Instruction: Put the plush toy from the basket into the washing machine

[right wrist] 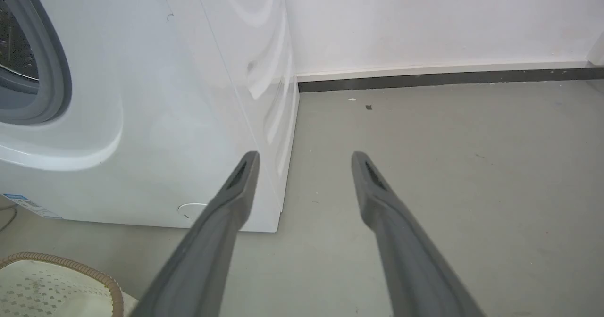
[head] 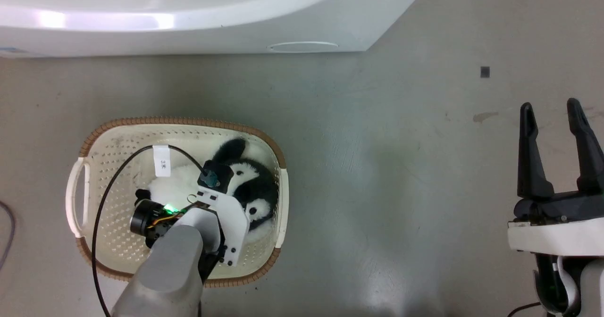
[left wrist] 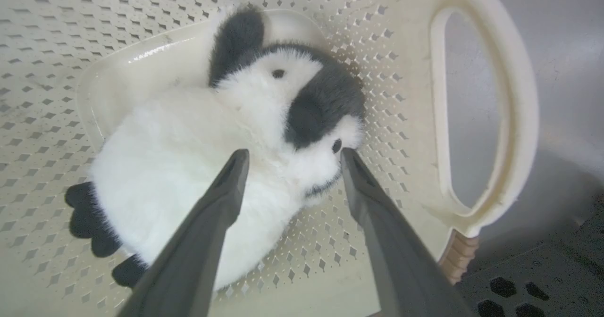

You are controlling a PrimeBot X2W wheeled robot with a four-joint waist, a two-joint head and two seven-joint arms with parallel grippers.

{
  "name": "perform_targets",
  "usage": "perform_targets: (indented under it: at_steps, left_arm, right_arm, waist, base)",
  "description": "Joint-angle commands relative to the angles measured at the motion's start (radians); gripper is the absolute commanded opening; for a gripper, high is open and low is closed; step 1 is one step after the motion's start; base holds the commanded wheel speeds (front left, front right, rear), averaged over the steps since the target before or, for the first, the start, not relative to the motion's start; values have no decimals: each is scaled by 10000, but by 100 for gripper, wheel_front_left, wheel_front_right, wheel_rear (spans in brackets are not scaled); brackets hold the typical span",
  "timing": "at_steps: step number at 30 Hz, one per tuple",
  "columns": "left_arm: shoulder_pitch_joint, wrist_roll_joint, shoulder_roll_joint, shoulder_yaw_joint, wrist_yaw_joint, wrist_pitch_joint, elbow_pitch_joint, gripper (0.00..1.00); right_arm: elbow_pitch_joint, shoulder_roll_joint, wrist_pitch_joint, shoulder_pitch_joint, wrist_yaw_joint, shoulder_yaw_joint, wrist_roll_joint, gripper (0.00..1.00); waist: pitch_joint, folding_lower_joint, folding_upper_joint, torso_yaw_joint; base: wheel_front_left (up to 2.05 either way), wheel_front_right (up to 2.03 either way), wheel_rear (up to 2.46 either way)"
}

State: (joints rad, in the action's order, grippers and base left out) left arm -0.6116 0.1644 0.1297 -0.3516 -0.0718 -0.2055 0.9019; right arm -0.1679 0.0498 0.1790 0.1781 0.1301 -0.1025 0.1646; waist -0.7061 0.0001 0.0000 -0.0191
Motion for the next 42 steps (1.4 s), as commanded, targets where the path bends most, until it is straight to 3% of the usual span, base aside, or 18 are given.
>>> perform_targets:
  at_steps: [1,20,39,40,42]
  left_arm:
    - [-308,43,90,-142,60,-101,269,100]
    - [-2077,416,231,-1185,339,-338,2220,100]
    - [-3297,907,496,-2092,396,-428,3889,100]
    - [-3275,932,503,-2096,368,-463,3889,4]
    - [-3256,953,512,-2101,348,-478,3889,0]
  right_arm:
    - [-105,3,95,221,4,-61,134,100]
    - [-780,4,490,620,5,-348,291,100]
    - [-1124,4,828,1083,6,-402,684,100]
    - [-1106,4,828,1091,6,-397,699,100]
    - [-1086,4,828,1099,6,-390,714,100]
  waist:
    - [-220,-1,0,10]
    - [-2166,-1,0,175]
    - [-3362,-1,0,15]
    - [-3328,-1,0,-2]
    - [-3292,-1,0,-22]
  base:
    - [0,0,0]
    - [0,0,0]
    - [0,0,0]
    - [0,0,0]
    - [0,0,0]
